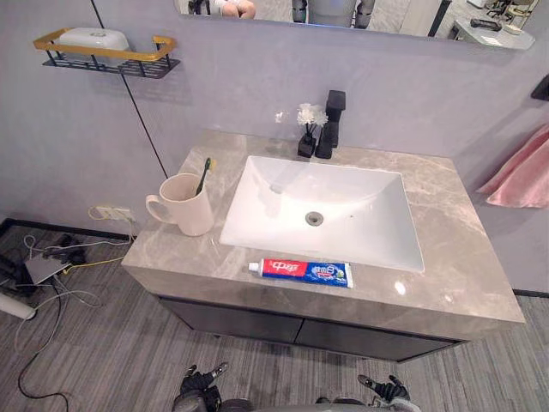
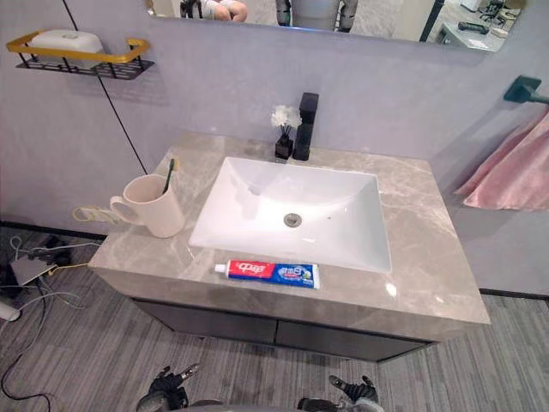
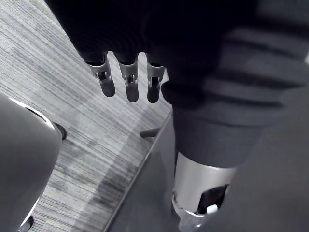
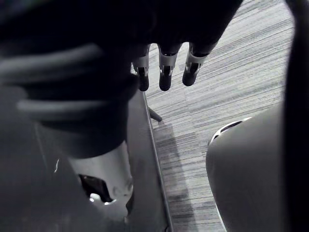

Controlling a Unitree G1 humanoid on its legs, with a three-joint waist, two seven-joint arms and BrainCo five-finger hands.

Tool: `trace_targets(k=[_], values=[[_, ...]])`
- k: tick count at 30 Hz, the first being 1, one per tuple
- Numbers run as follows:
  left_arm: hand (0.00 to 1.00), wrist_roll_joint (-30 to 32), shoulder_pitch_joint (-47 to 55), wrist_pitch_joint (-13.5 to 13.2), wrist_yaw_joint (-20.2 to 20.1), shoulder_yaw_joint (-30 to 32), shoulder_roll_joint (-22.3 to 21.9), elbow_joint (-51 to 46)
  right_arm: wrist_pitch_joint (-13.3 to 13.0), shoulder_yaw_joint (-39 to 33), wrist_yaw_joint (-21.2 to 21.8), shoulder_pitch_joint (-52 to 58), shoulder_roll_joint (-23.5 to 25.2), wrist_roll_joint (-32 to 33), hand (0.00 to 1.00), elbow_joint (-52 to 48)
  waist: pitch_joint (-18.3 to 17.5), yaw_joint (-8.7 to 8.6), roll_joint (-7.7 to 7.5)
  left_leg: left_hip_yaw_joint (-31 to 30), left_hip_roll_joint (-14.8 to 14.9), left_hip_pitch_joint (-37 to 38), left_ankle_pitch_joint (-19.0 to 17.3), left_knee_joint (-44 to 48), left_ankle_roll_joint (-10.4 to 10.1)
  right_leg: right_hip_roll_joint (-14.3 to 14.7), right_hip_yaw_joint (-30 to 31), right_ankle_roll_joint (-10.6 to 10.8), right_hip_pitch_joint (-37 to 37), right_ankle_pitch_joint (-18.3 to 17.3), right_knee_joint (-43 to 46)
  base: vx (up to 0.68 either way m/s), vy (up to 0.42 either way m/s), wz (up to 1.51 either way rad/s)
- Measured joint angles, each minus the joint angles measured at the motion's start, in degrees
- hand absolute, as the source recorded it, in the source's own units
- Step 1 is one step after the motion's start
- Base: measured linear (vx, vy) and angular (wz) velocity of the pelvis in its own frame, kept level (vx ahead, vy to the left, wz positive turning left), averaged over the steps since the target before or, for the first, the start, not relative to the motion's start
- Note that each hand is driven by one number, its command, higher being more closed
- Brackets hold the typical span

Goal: Organize washtable

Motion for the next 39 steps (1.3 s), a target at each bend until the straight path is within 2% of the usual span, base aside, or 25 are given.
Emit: trace_targets(k=[3, 5, 14, 22, 24, 29, 34, 39], values=[[0.0, 0.0, 0.4, 0.0, 0.0, 0.0, -0.5, 0.0, 0.3, 0.0, 0.0, 0.1, -0.1, 0.0, 0.0, 0.0, -0.5, 0.03, 0.33, 0.2, -0.7, 1.3, 0.1, -1.2, 0.1, -0.4, 0.3, 0.5, 1.2, 0.3, -1.3, 0.04, 0.065, -0.03], [0.0, 0.0, 0.4, 0.0, -0.1, 0.0, -0.5, 0.4, 0.5, -0.1, 0.0, 0.0, -0.2, 0.0, 0.0, 0.0, -0.6, 0.01, 0.3, 0.1, -1.2, 1.3, 0.6, -1.6, 1.0, -0.5, 0.3, 0.3, 1.3, 0.6, -1.9, 0.02, 0.025, -0.02], [0.0, 0.0, 0.5, -0.2, -0.1, 0.0, -1.1, 0.8, 0.8, -0.2, 0.0, -0.6, -0.9, 0.0, 0.0, 1.6, -0.4, 0.08, 0.87, 0.0, -1.3, 4.2, 1.6, -6.0, 1.9, 0.2, 0.0, 0.6, 3.8, 2.5, -5.4, -0.01, 0.002, 0.01], [0.0, 0.0, 0.6, -0.1, -0.1, 0.0, -1.1, 0.9, 0.8, -0.7, 0.0, -0.7, -1.3, 0.1, 0.0, 1.7, -0.2, 0.08, 1.05, 0.0, -1.5, 4.6, 2.7, -7.9, 2.3, 0.3, 0.4, 0.7, 4.4, 4.6, -7.8, -0.06, 0.004, -0.02], [0.0, 0.0, 1.0, 0.0, -0.1, -0.1, -0.7, 1.0, 0.9, -2.9, 0.0, -1.2, -1.6, 0.2, 0.0, 2.3, 0.4, 0.07, 1.53, -1.2, -2.1, 6.1, 3.2, -9.4, 2.2, 0.2, 0.1, 0.9, 5.8, 4.9, -9.5, 0.0, 0.0, 0.0], [0.0, 0.0, 1.0, 0.0, -0.1, -0.2, -0.6, 1.0, 0.9, -3.0, 0.0, -1.2, -1.6, 0.2, 0.0, 2.3, 0.4, 0.06, 1.53, -1.2, -2.1, 6.1, 3.2, -9.4, 2.2, 0.2, 0.1, 0.9, 5.8, 4.9, -9.5, 0.0, 0.0, 0.0], [0.0, 0.0, 1.0, 0.0, -0.3, -0.9, 0.0, 1.2, 1.0, -5.8, 0.0, -1.4, -1.9, 3.8, 0.0, 4.1, 0.4, 0.04, 1.56, -1.1, -2.1, 6.1, 3.3, -10.4, 2.2, 0.3, 0.2, 0.9, 5.7, 4.9, -9.7, 0.0, 0.0, -0.02], [0.0, -0.1, 0.3, 0.0, -1.5, -5.2, 2.0, 3.1, 1.1, -8.6, 0.1, -1.7, -2.8, 10.2, 0.0, 6.7, 0.3, -0.12, 1.64, -0.5, -2.2, 6.3, 3.3, -11.4, 2.2, 0.4, 0.2, 1.1, 5.8, 5.1, -11.0, 0.04, -0.009, -0.06]])
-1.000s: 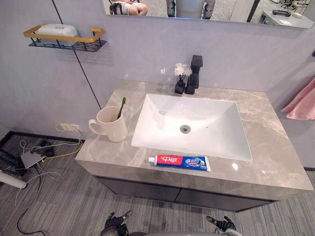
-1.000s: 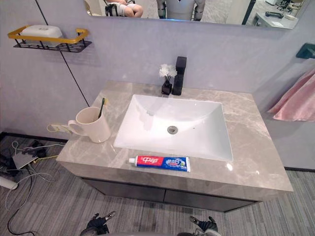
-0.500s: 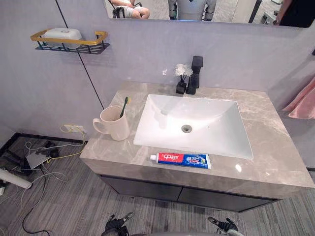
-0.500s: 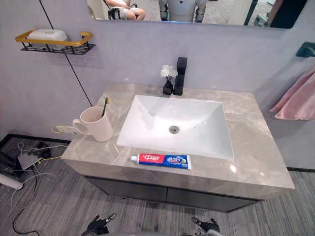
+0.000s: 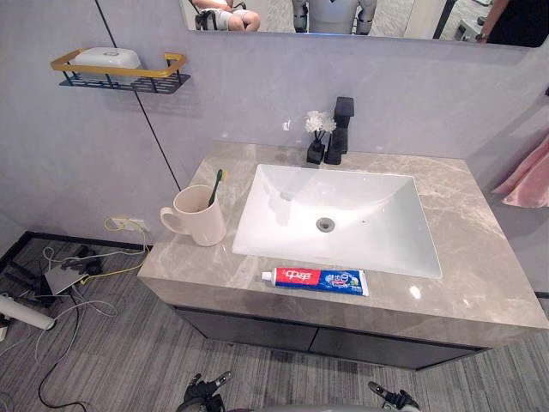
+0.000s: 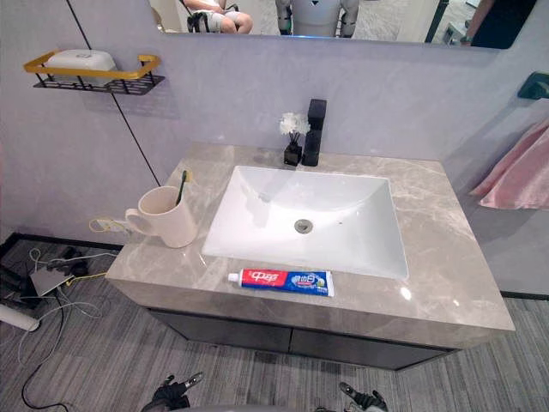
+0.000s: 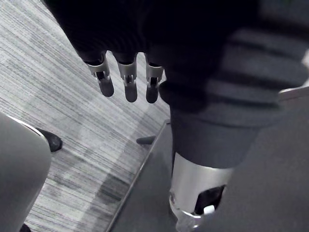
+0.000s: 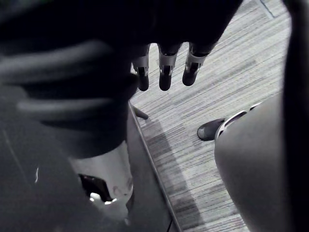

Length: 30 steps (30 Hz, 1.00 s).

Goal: Organize washtable

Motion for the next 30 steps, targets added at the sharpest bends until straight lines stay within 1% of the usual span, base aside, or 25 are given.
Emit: trace_targets(k=[4, 11, 14, 17, 18, 20, 22, 25, 27, 28, 29, 30], values=[[0.0, -0.1, -0.4, 0.0, -0.1, -0.4, 0.5, 0.7, 0.0, -0.7, 0.1, -0.1, -0.6, 2.4, 0.0, 1.6, 0.0, -0.11, -0.07, -0.2, -0.1, 0.0, 0.0, 0.1, 0.0, -0.2, -0.7, 0.0, 0.7, 0.0, -0.6, 0.07, -0.014, 0.05], [0.0, -0.9, -0.5, 0.1, 0.3, -0.1, 1.7, 1.3, 0.1, -1.7, 1.0, -0.6, -1.2, 2.5, 0.0, 2.3, 0.1, 0.05, -0.14, -2.5, -0.2, 0.2, 0.0, 0.2, 0.0, -0.6, -2.8, 0.0, 2.3, 0.0, -0.8, 0.0, -0.036, 0.16], [0.0, -2.7, 1.7, 0.1, 0.7, 3.0, 2.6, 1.3, 0.0, -2.9, 1.0, -1.1, -1.7, 2.5, 0.0, 2.3, 0.1, 0.13, -0.13, -3.0, -0.3, 0.0, 0.0, 0.3, 0.0, -0.8, -3.8, 0.0, 2.4, 0.0, -0.7, -0.05, -0.048, 0.1], [0.0, -3.5, 3.3, 0.1, 1.8, 6.0, 2.8, 1.3, 0.1, -3.3, 1.0, -1.2, -2.2, 2.5, 0.0, 2.4, 0.1, 0.15, -0.09, -4.2, -0.6, -0.5, 0.4, 0.3, 0.5, -1.1, -4.5, 0.1, 2.4, -0.1, -0.6, -0.07, -0.043, 0.2], [0.0, -4.1, 4.0, 0.1, 1.9, 7.2, 2.8, 1.2, 0.1, -3.9, 1.0, -1.2, -2.4, 2.5, 0.0, 2.4, 0.1, 0.15, -0.08, -5.0, -1.1, -0.8, 0.9, 0.2, 0.6, -1.4, -5.4, 0.2, 2.4, -0.2, -0.5, -0.06, -0.027, 0.27], [0.0, -4.6, 4.2, 0.1, 2.7, 8.1, 3.0, 1.2, 0.1, -5.5, 0.9, -1.2, -2.8, 2.4, 0.0, 2.4, 0.2, 0.16, 0.07, -6.0, -1.1, -1.2, 1.6, 0.0, 0.6, -1.8, -6.3, 0.3, 2.3, -0.3, 0.0, -0.09, -0.039, 0.3], [0.0, -4.5, 4.5, 0.1, 3.1, 10.1, 3.3, 0.6, 0.1, -5.6, 0.9, -1.7, -3.2, 2.3, 0.0, 2.3, 0.2, 0.32, 0.22, -6.2, -1.2, -1.0, 2.5, -1.1, 0.6, -1.9, -6.7, 0.3, 1.9, -0.3, 0.3, -0.1, -0.041, 0.16], [0.0, -4.6, 5.5, 0.1, 4.4, 13.5, 4.4, -4.0, 0.0, -5.6, 0.9, -2.2, -3.6, 2.2, 0.0, 2.3, 0.3, 0.4, 0.28, -7.6, -1.3, -1.1, 3.7, -2.2, 0.4, -2.0, -7.5, 0.3, 1.9, -0.3, 0.7, -0.1, -0.045, 0.21], [0.0, -4.7, 7.4, -0.2, 6.4, 17.2, 4.8, -14.0, -0.1, -5.6, 0.8, -2.3, -3.7, 2.2, 0.0, 2.0, 0.4, 0.89, 0.62, -9.0, -1.2, -1.2, 4.5, -3.1, 0.3, -2.0, -8.9, -0.3, 1.8, -0.6, 0.9, -0.08, -0.047, 0.23], [0.0, -4.7, 7.7, -0.2, 6.9, 17.9, 4.8, -17.0, -0.2, -5.6, 0.8, -2.2, -3.7, 2.2, 0.0, 1.8, 0.4, 1.11, 0.58, -9.1, -1.2, -1.2, 4.7, -3.4, 0.3, -2.0, -9.0, -0.3, 1.8, -0.7, 1.0, -0.07, -0.04, 0.2], [0.0, -5.3, 8.1, -0.3, 8.1, 19.1, 4.8, -23.7, -0.3, -5.6, 0.8, -1.9, -3.7, 2.2, 0.0, 1.5, 0.4, 1.94, 0.69, -9.2, -1.1, -1.2, 4.9, -3.9, 0.1, -1.9, -9.4, -0.3, 1.6, -0.7, 1.1, -0.06, -0.028, 0.15], [0.0, -6.0, 9.0, -0.6, 9.3, 19.6, 4.7, -29.3, -0.3, -5.6, 0.7, -1.6, -3.6, 2.2, 0.0, 1.3, 0.4, 2.13, 0.7, -9.7, -1.1, -1.4, 5.0, -3.9, 0.1, -1.9, -9.9, -0.4, 1.6, -0.7, 1.1, -0.05, -0.032, 0.29]])
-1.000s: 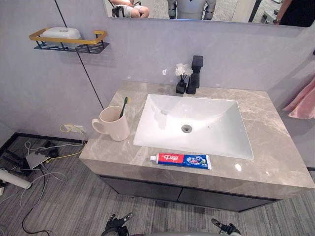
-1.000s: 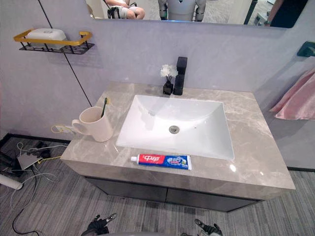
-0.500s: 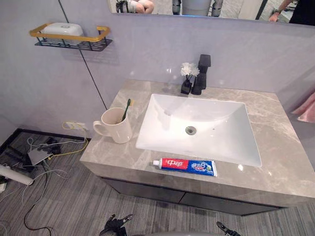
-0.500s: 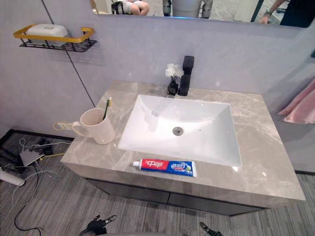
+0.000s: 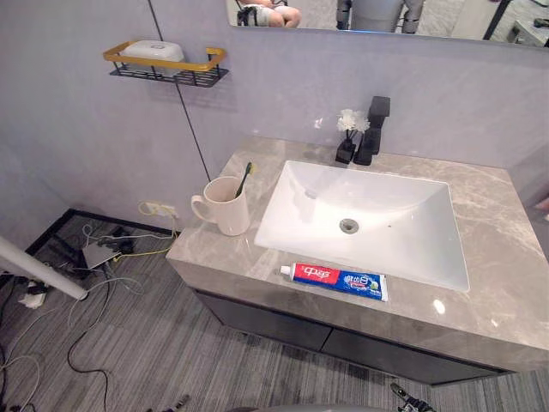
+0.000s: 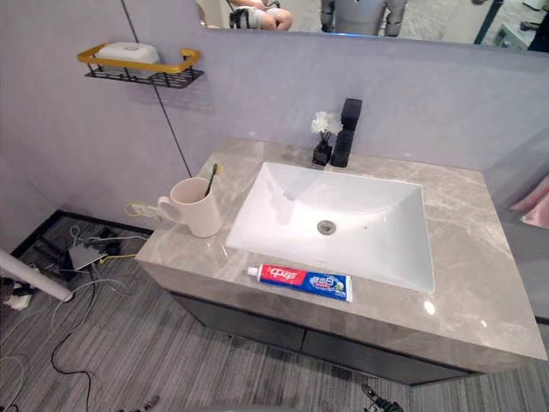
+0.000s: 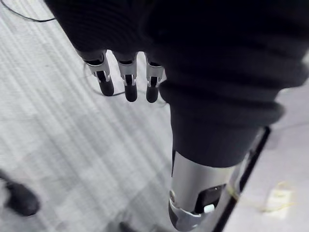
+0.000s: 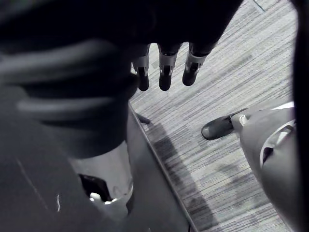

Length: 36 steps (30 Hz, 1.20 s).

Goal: Organize washtable

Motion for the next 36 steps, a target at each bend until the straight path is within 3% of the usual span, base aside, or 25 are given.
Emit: trace_targets(k=[1, 7, 10, 15, 22, 28, 36], values=[[0.0, -1.3, 1.5, -1.2, 2.1, 1.1, -0.7, -10.0, -0.1, 0.0, 0.0, 1.0, 0.6, 0.0, 0.0, -1.4, -0.1, 0.2, -0.19, -1.1, 0.0, -0.5, 0.1, 0.1, 0.0, -0.2, -0.6, 0.1, 0.1, -0.2, 0.1, -0.02, -0.026, 0.32], [0.0, -0.4, 2.2, -4.0, 7.2, 0.0, -4.1, -40.7, -0.4, 0.8, 0.2, 3.4, 2.3, 0.0, 0.0, -2.0, -0.4, 2.5, -0.39, -3.3, -0.8, -1.8, 0.1, 2.4, -0.1, -1.3, -3.5, 0.9, 0.6, -0.9, 0.9, 0.03, 0.0, 0.27], [0.0, 5.8, 2.6, -4.9, 8.5, -6.1, -4.5, -57.0, -0.5, 1.5, 0.4, 3.1, 2.4, 0.1, 0.0, -2.9, -0.5, 2.77, -0.4, -4.0, -1.1, -1.8, 0.0, 2.7, -0.1, -2.0, -3.5, 0.9, 1.3, -0.9, 0.8, -0.02, 0.014, 0.11], [0.0, 10.9, 2.8, -8.1, 8.1, -17.5, -3.7, -70.5, -0.9, 3.5, 1.4, 3.1, 2.5, 0.1, 0.0, -3.5, -0.5, 2.51, -0.44, -4.0, -1.4, -1.7, 0.0, 2.8, -0.1, -2.3, -3.1, 1.0, 1.4, -0.8, 1.0, -0.06, 0.008, 0.0], [0.0, 14.1, 3.8, -9.1, 5.9, -22.6, -0.6, -72.9, -0.9, 8.1, 1.6, 3.2, 1.0, 0.1, 0.0, -1.2, -0.6, 1.35, -0.29, -2.4, -0.8, -2.1, 0.0, 3.0, -0.1, -1.1, -1.1, 0.5, 0.2, -0.4, 1.0, -0.05, -0.012, -0.13], [0.0, 20.7, 3.4, -8.9, 1.1, -34.2, 7.5, -72.7, -0.9, 10.2, 1.6, 3.8, -0.8, -0.2, 0.0, 0.9, -1.3, 0.32, 0.75, -1.2, 0.0, -2.6, 0.0, 3.0, -0.1, -0.2, 0.3, 0.3, -0.8, 0.1, 0.7, -0.01, -0.01, -0.12], [0.0, 22.2, 0.5, -8.6, -3.5, -43.7, 12.4, -67.9, -0.9, 11.0, 1.7, 4.0, -1.5, -2.2, 0.0, 1.0, -1.6, -0.38, 1.09, 0.1, 0.2, -2.6, -0.1, 3.0, -0.3, 0.3, 1.6, 0.1, -1.6, 0.3, 0.9, -0.03, -0.004, -0.09]])
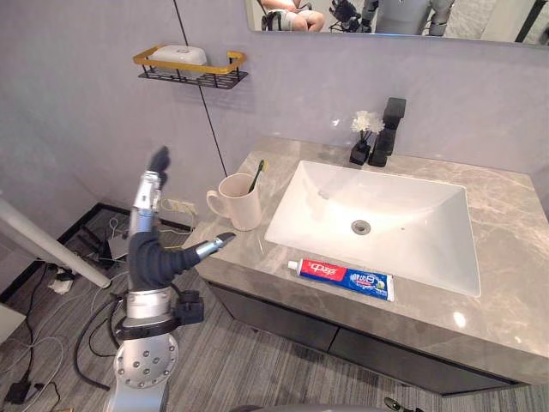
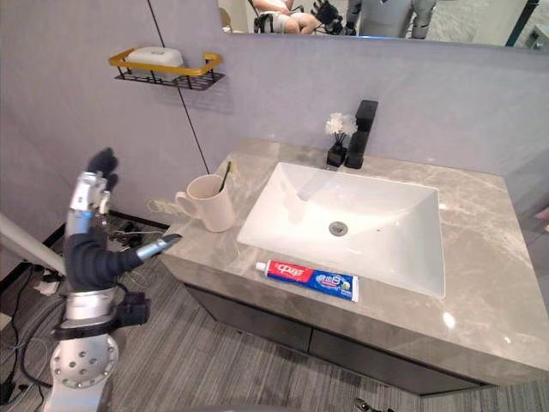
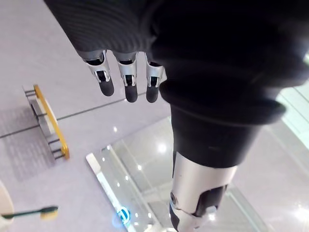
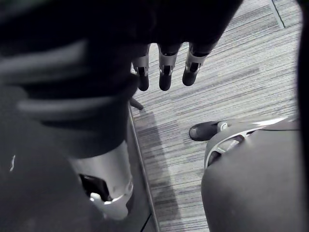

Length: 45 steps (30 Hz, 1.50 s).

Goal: Organize washtable

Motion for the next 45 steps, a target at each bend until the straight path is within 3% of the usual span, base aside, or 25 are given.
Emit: trace_targets(k=[9, 16, 18, 19, 24, 45], values=[[0.0, 3.5, -4.5, 0.4, -4.4, -10.3, 3.8, 8.0, 0.0, 1.5, 0.0, 0.0, -0.2, -1.2, 0.0, 0.0, -0.1, -0.43, -0.25, 1.2, 0.1, -0.4, 0.0, -0.1, -0.1, 0.2, 1.4, -0.2, -1.2, 0.1, 0.2, -0.02, 0.004, -0.07], [0.0, 6.4, -8.6, 1.8, -4.9, -14.1, 6.0, 16.6, 0.0, 1.5, 0.0, -1.3, -0.9, -1.6, 0.0, -0.6, -0.2, -1.83, -0.24, 2.6, 0.8, 0.6, 0.0, -0.8, -0.1, 0.8, 2.5, -1.0, -1.0, 1.4, -1.7, -0.01, -0.004, -0.11], [0.0, 7.5, -9.5, 1.9, -5.8, -14.7, 6.2, 18.3, 0.1, 1.5, 0.0, -1.3, -1.3, -2.0, 0.0, -0.7, -0.3, -2.08, -0.17, 3.0, 0.8, 0.4, 0.0, -1.0, 0.0, 1.0, 2.8, -1.1, -1.0, 2.1, -2.7, -0.03, 0.0, -0.12], [0.0, 8.5, -9.6, 2.1, -6.4, -14.9, 6.5, 19.9, 0.1, 1.5, 0.0, -1.8, -1.8, -2.2, 0.0, -0.7, -0.3, -3.04, -0.06, 3.2, 0.8, 0.1, 0.0, -1.0, 0.0, 1.1, 2.8, -1.0, -1.0, 2.6, -3.5, -0.02, -0.003, -0.07], [0.0, 10.0, -11.8, 2.8, -8.2, -16.4, 6.8, 23.2, 0.2, 1.4, 0.0, -1.8, -2.4, -2.3, 0.0, -0.8, -0.4, -3.38, 0.38, 3.9, 0.9, 0.1, 0.0, -1.3, 0.0, 1.4, 3.3, -1.1, -1.0, 3.4, -4.9, -0.01, -0.004, -0.08], [0.0, 10.8, -16.5, 3.0, -10.1, -20.9, 10.1, 29.0, 1.1, 0.7, 0.1, -3.9, -2.7, -3.5, 0.0, -2.0, 0.3, -6.21, 1.09, 5.3, 0.9, 0.5, 0.0, -2.3, -0.1, 1.5, 4.4, -0.9, -1.1, 4.0, -6.2, -0.02, -0.007, -0.03]])
